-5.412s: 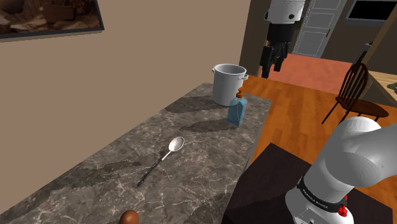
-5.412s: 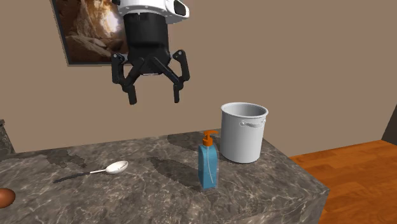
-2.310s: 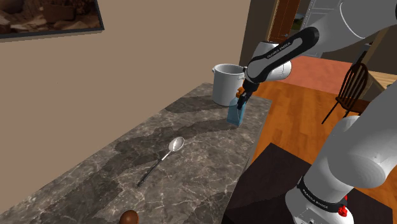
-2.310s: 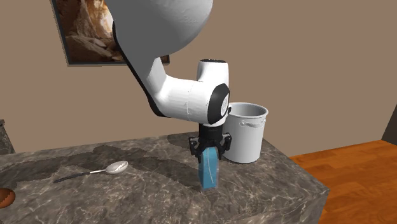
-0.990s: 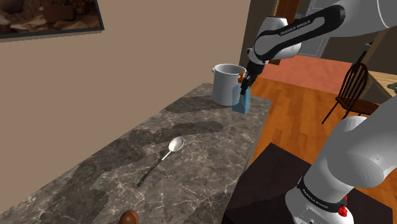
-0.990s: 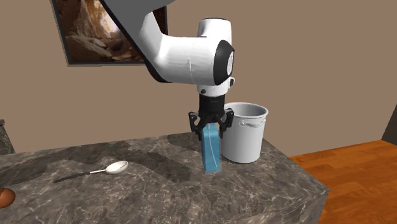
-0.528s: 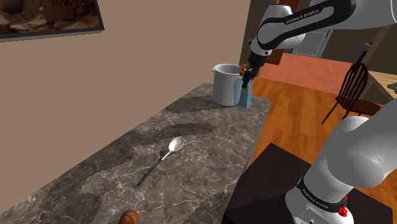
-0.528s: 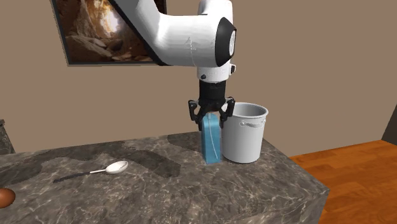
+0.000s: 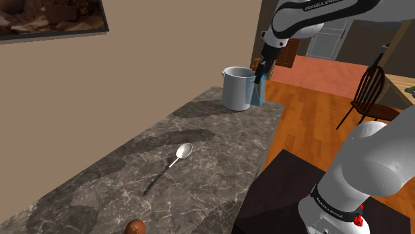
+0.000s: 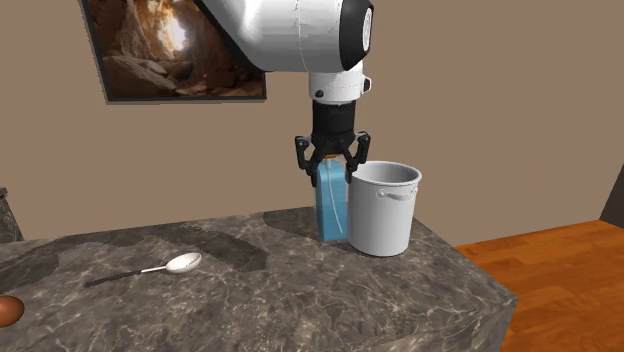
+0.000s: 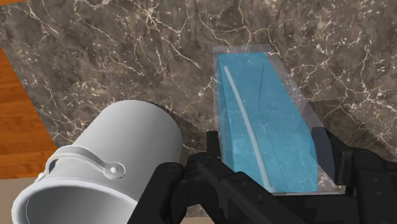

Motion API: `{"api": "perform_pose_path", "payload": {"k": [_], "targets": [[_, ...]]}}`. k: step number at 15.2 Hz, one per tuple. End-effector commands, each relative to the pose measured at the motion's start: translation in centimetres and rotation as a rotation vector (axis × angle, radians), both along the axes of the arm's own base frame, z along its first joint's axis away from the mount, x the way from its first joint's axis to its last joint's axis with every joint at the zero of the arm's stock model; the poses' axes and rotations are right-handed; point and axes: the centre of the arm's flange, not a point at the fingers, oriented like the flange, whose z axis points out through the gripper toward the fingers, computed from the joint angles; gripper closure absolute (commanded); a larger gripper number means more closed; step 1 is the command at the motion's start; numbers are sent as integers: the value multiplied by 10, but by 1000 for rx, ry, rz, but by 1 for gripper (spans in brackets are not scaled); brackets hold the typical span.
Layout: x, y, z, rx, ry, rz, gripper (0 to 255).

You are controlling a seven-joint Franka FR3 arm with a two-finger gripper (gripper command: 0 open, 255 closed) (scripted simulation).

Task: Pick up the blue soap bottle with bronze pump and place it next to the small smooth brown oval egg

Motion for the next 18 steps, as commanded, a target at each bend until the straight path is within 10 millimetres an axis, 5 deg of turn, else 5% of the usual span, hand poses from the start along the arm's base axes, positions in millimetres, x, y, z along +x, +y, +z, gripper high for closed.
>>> {"api": "perform_pose_path", "payload": {"k": [1, 18], "targets": [[-1, -1, 11, 0, 0, 0, 255], [-1, -1, 101, 0, 0, 0, 255]]}}
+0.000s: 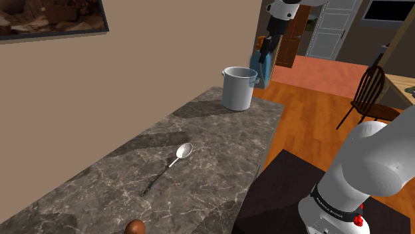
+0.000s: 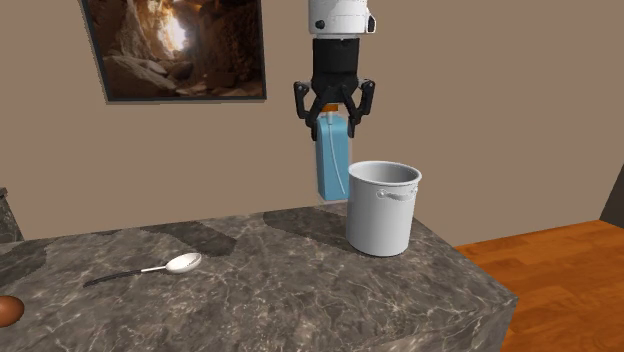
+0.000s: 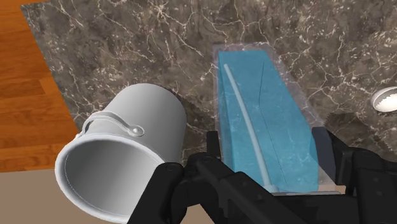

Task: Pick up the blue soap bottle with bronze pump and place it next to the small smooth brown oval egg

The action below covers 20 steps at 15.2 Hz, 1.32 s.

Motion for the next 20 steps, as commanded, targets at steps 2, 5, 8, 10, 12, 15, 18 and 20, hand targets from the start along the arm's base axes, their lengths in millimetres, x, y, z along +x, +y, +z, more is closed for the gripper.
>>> {"api": "perform_pose_path", "payload": {"k": [2, 5, 8, 10, 12, 15, 18, 20], "targets": [[0, 0, 16, 0, 0, 0, 255], [0, 0, 32, 0, 0, 0, 255], [1, 26, 31, 0, 0, 0, 255], [2, 51, 25, 0, 0, 0, 255], [3, 77, 20, 0, 0, 0, 255], [5, 116, 12, 0, 0, 0, 255], [6, 155, 4, 0, 0, 0, 255], [8, 181, -1, 0, 0, 0, 255]]}}
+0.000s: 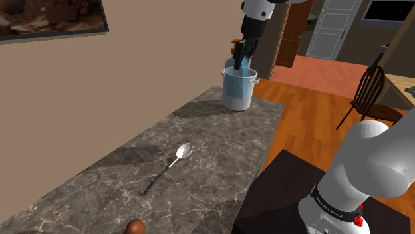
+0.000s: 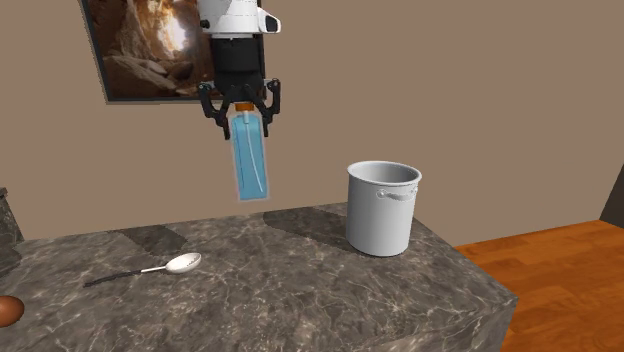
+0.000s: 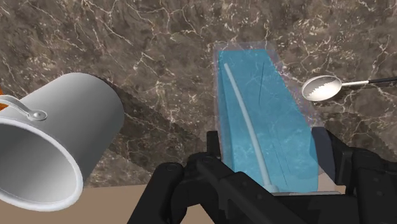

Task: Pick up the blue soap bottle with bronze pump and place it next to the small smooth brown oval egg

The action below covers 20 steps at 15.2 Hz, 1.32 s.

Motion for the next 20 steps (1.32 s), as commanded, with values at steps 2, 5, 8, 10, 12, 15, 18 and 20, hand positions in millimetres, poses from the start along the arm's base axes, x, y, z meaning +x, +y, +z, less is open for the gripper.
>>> {"api": "perform_pose_path", "payload": {"k": [2, 5, 8, 10, 12, 15, 18, 20], "targets": [[2, 39, -7, 0, 0, -2, 255], [3, 78, -15, 0, 0, -2, 255], [5, 117, -23, 0, 0, -2, 255], [6, 143, -28, 0, 0, -2, 255], [7, 169, -34, 0, 0, -2, 255], [9, 207, -42, 0, 0, -2, 255], [10, 246, -50, 0, 0, -2, 255], [11, 272, -55, 0, 0, -2, 255]]}}
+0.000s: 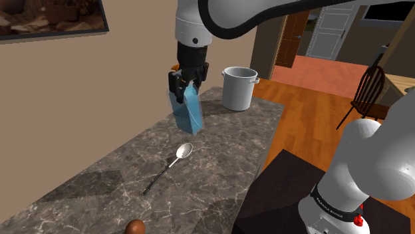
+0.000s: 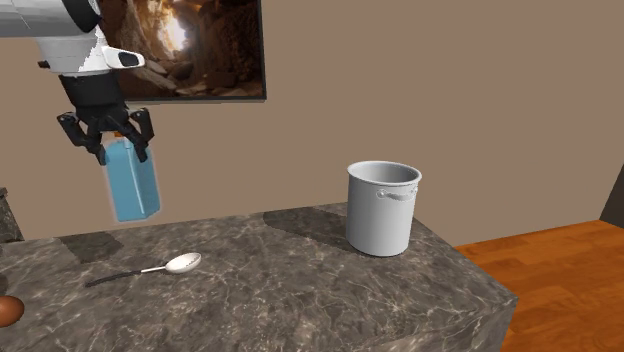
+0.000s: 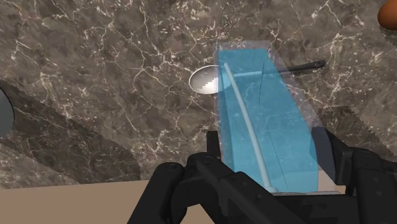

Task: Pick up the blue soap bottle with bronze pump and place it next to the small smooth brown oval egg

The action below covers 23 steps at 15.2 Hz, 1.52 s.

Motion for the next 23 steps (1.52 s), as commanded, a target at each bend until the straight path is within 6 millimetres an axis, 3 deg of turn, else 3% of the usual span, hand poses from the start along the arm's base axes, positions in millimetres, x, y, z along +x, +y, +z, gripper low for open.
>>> {"api": "perform_pose_path", "payload": {"k": [1, 23], "targets": [[1, 27, -4, 1, -1, -1, 255], [14, 312, -62, 1, -1, -1, 255]]}}
